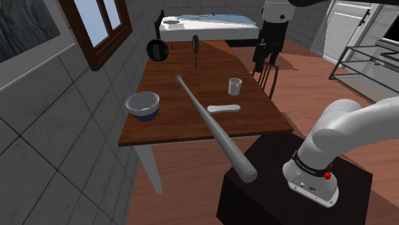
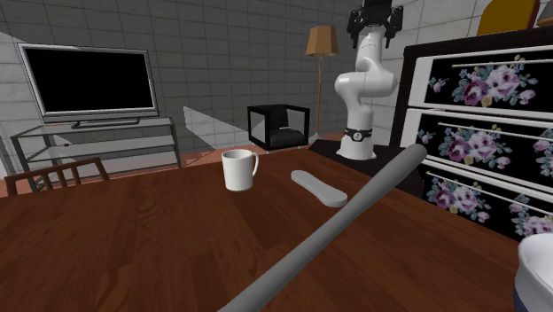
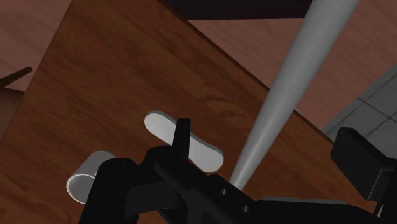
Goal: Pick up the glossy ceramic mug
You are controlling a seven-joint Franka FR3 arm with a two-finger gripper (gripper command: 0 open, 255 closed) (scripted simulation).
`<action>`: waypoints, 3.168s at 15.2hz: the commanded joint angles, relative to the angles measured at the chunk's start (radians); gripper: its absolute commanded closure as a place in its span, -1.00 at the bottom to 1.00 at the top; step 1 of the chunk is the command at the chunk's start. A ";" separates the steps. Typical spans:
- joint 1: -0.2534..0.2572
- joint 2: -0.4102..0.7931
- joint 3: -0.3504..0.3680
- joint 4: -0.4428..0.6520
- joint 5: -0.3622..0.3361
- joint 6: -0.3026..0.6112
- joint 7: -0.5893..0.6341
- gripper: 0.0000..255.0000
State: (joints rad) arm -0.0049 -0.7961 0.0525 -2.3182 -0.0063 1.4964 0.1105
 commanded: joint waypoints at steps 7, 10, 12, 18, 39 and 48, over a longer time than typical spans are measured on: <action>-0.036 0.123 -0.091 -0.028 -0.049 0.152 -0.085 -1.00; -0.052 0.199 -0.135 -0.024 -0.065 0.227 -0.127 -1.00; -0.061 0.255 -0.164 -0.015 -0.072 0.274 -0.155 -1.00; -0.083 0.443 -0.247 0.043 -0.072 0.404 -0.243 -1.00; -0.240 1.242 -0.367 0.617 0.196 0.568 -0.588 -1.00; -0.287 1.398 -0.347 0.726 0.244 0.606 -0.624 -1.00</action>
State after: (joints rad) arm -0.2903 0.5959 -0.2956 -1.5884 0.2346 2.0920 -0.5103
